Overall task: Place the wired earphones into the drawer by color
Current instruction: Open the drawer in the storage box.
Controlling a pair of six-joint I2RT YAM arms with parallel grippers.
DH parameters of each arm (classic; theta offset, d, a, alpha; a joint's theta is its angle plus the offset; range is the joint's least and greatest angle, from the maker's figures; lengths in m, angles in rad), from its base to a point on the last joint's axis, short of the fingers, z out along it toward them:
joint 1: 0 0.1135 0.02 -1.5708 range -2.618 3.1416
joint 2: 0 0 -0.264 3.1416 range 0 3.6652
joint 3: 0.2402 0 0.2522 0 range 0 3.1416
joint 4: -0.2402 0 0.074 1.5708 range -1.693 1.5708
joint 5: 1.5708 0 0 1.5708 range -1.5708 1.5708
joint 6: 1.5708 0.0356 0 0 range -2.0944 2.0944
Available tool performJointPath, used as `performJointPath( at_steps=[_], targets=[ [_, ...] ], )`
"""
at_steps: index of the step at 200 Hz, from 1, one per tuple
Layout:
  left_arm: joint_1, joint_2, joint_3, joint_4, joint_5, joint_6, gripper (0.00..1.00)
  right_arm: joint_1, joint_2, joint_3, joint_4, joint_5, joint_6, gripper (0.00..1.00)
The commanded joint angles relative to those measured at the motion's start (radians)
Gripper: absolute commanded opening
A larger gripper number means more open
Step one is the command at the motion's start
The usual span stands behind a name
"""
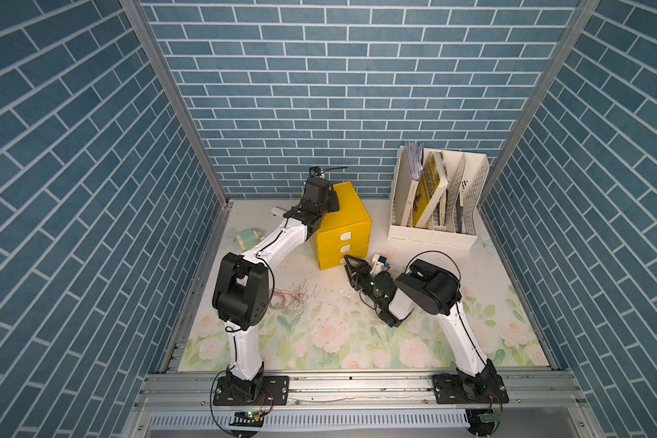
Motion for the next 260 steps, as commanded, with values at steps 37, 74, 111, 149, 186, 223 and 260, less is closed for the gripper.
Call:
performJointPath(
  at_steps=[37, 74, 111, 149, 186, 223, 260],
  targets=[
    [0.007, 0.020, -0.052, -0.127, 0.005, -0.017, 0.22, 0.033, 0.056, 0.022, -0.209, 0.104, 0.138, 0.63],
    [0.007, 0.019, -0.053, -0.128, 0.005, -0.017, 0.22, 0.035, 0.066, 0.044, -0.256, 0.108, 0.157, 0.63],
    [0.009, 0.021, -0.054, -0.129, 0.002, -0.015, 0.22, 0.033, 0.076, 0.044, -0.250, 0.121, 0.171, 0.61],
    [0.010, 0.019, -0.059, -0.130, -0.001, -0.013, 0.22, 0.042, 0.036, 0.019, -0.322, 0.093, 0.205, 0.61],
    [0.010, 0.019, -0.060, -0.127, 0.004, -0.024, 0.22, 0.053, -0.043, 0.014, -0.484, 0.144, 0.226, 0.61],
    [0.011, 0.020, -0.063, -0.127, 0.003, -0.030, 0.22, 0.077, -0.064, 0.055, -0.613, 0.193, 0.274, 0.62],
    [0.011, 0.016, -0.069, -0.129, 0.001, -0.027, 0.22, 0.070, -0.007, 0.076, -0.557, 0.216, 0.288, 0.60]
  ],
)
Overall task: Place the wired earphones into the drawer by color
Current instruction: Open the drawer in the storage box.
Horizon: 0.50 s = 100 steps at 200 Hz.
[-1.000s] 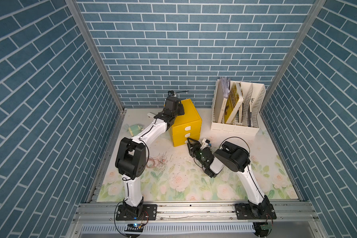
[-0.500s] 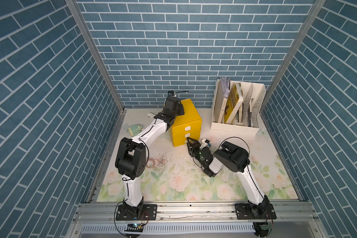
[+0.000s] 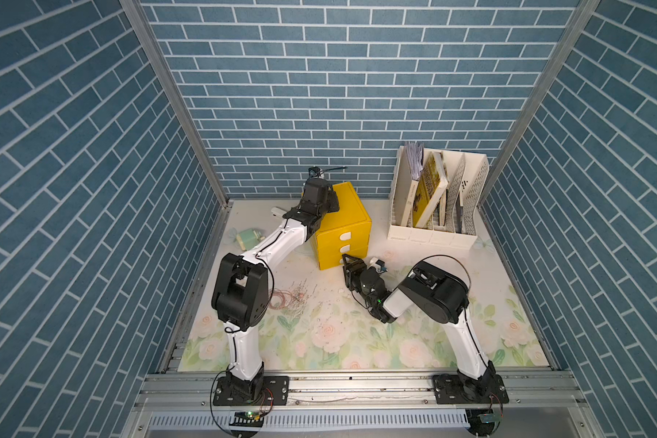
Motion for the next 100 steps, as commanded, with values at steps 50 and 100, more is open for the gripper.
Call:
performJointPath(
  at_steps=[50, 100],
  targets=[
    [0.012, 0.020, -0.070, -0.133, 0.007, -0.019, 0.22, -0.014, 0.151, -0.013, -0.080, 0.018, 0.109, 0.53],
    [0.014, 0.018, -0.075, -0.133, 0.009, -0.017, 0.22, -0.019, 0.139, -0.030, -0.067, 0.019, 0.074, 0.43]
  ],
)
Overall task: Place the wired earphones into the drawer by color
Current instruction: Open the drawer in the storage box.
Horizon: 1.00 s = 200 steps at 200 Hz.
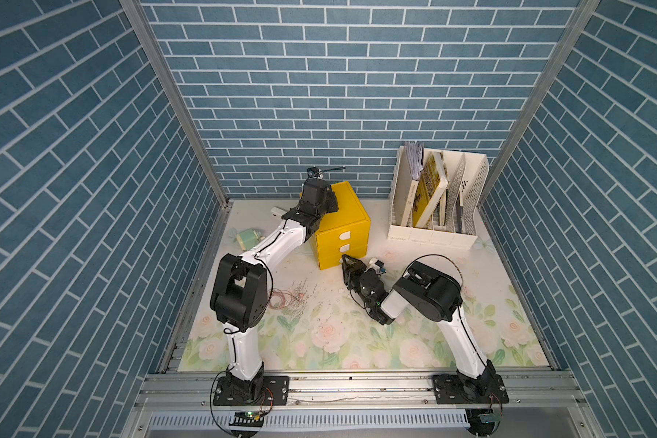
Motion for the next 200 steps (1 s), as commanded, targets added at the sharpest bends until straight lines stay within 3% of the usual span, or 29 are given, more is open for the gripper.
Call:
performJointPath(
  at_steps=[1, 89, 200],
  targets=[
    [0.009, 0.030, -0.055, -0.149, 0.008, -0.019, 0.22, -0.016, 0.080, -0.046, -0.175, -0.004, 0.065, 0.43],
    [0.009, 0.015, -0.058, -0.155, 0.010, -0.012, 0.22, 0.000, -0.047, -0.188, -0.179, -0.008, 0.034, 0.31],
    [0.009, -0.026, -0.096, -0.142, 0.021, -0.019, 0.24, 0.091, -0.299, -0.521, -0.165, 0.026, 0.039, 0.28]
  ],
)
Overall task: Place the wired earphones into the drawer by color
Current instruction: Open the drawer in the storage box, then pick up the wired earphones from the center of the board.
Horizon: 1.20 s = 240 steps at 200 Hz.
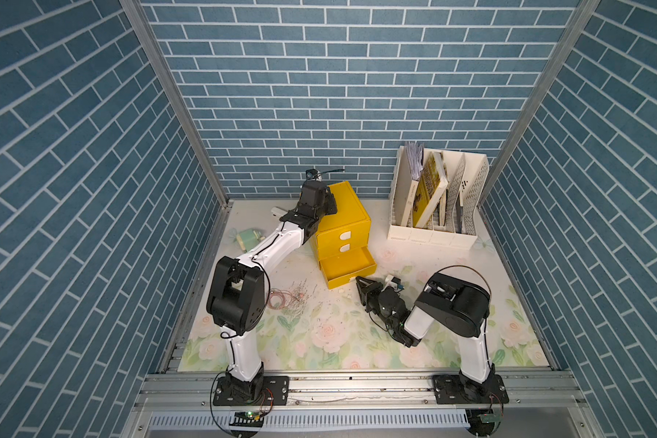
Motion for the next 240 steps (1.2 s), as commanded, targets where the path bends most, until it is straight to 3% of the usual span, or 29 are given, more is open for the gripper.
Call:
performJointPath(
  at_steps=[1, 45, 69, 93, 141, 191, 220, 240],
  targets=[
    [0.008, 0.014, -0.049, -0.142, 0.015, -0.014, 0.24, 0.024, -0.017, -0.090, -0.158, 0.035, 0.039, 0.28],
    [0.008, -0.013, -0.045, -0.139, 0.030, -0.014, 0.28, 0.063, -0.095, -0.187, -0.152, 0.056, 0.057, 0.28],
    [0.008, -0.051, -0.045, -0.130, 0.072, -0.017, 0.43, 0.066, -0.153, -0.212, -0.146, 0.059, 0.022, 0.32],
    [0.007, -0.139, -0.039, -0.129, 0.087, -0.025, 0.59, 0.065, -0.260, -0.214, -0.254, 0.038, -0.040, 0.36],
    [0.009, -0.413, -0.074, -0.240, 0.024, -0.048, 0.73, 0.063, -0.500, -0.217, -0.544, 0.005, -0.193, 0.40],
    [0.046, -0.715, -0.314, -0.546, -0.106, -0.216, 0.81, 0.039, -0.660, -0.059, -0.917, -0.074, -0.490, 0.43],
    [0.140, -0.869, -0.579, -0.555, 0.072, -0.371, 0.79, 0.032, -0.730, 0.053, -1.104, -0.071, -0.656, 0.45],
    [0.145, -0.913, -0.708, -0.536, 0.101, -0.455, 0.77, 0.029, -0.780, 0.085, -1.170, -0.050, -0.709, 0.45]
  ],
)
